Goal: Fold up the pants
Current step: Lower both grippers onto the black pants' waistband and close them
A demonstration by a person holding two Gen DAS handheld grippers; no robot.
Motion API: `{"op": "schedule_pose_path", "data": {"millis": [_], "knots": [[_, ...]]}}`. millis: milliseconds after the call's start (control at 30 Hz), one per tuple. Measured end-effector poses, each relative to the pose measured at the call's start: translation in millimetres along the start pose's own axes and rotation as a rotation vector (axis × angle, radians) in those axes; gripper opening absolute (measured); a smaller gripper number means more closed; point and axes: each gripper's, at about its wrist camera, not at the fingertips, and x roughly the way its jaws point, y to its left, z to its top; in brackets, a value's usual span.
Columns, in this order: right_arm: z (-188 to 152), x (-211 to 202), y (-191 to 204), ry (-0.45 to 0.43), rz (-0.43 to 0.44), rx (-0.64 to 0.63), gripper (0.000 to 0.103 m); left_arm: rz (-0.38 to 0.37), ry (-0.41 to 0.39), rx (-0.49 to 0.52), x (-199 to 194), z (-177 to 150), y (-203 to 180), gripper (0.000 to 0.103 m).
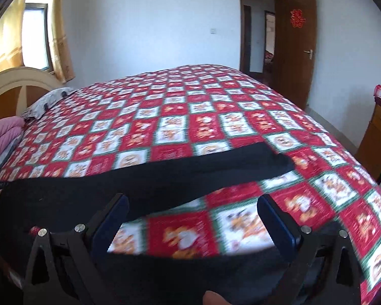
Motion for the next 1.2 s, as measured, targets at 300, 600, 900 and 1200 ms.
{"op": "schedule_pose_path", "data": {"millis": [300, 600, 900, 1200], "knots": [[58.9, 69.7, -118.5, 0.131, -0.067, 0.257, 0.065, -0.067, 0.034, -0.019, 7.6, 11.0, 13.1, 0.039], [91.4, 164.7, -159.9, 0.278, -0.104, 0.206, 0.059, -0.086, 0.007, 0.011, 13.0, 9.4, 15.3, 0.039], [83.4, 241.4, -159.0, 0.440, -0.005, 0.171, 0.030, -0.072, -0.017, 0.026, 18.6, 11.6, 10.1, 0.040], [96.1, 206.2, -153.7, 0.325, 0.014, 0.143, 0.005, -0.166, -0.070, 0.000, 0.3, 10.7, 11.4, 0.014]]}}
